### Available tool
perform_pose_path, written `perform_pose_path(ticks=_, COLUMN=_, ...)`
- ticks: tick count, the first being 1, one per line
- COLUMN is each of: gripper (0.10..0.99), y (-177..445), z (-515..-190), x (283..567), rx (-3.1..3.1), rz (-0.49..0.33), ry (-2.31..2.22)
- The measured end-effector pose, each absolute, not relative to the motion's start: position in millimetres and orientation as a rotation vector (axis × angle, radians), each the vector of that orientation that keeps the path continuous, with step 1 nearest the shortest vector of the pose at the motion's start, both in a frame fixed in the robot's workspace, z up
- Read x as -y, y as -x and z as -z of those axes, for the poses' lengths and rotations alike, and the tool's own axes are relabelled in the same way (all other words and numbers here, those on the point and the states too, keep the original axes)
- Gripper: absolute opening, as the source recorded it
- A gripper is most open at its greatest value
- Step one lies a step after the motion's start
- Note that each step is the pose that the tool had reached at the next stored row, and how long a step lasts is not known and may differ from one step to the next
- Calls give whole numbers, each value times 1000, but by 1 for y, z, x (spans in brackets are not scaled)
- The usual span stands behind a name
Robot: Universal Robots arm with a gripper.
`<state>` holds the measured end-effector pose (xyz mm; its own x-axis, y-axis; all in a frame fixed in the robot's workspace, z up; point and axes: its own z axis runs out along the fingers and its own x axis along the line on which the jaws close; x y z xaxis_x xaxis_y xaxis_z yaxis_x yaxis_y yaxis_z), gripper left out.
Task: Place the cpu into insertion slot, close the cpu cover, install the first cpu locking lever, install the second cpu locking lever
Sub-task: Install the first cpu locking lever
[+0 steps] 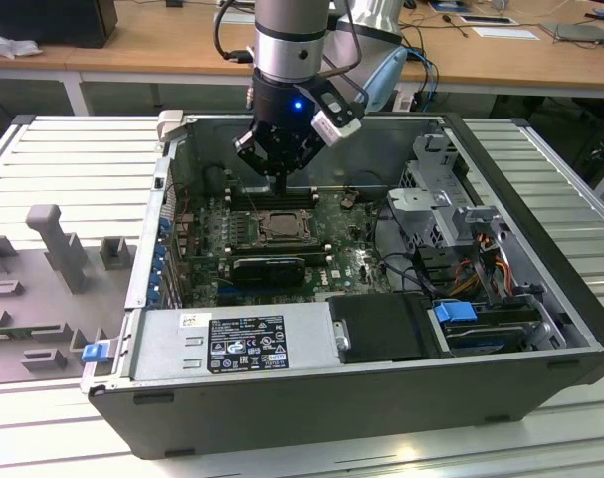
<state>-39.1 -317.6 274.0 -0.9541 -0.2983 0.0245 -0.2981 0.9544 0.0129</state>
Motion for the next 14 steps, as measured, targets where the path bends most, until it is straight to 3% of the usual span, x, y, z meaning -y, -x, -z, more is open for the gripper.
perform_pose_path(ticks=14, gripper=106, y=48, z=-274, x=318, rx=3060, rz=13, ry=-585)
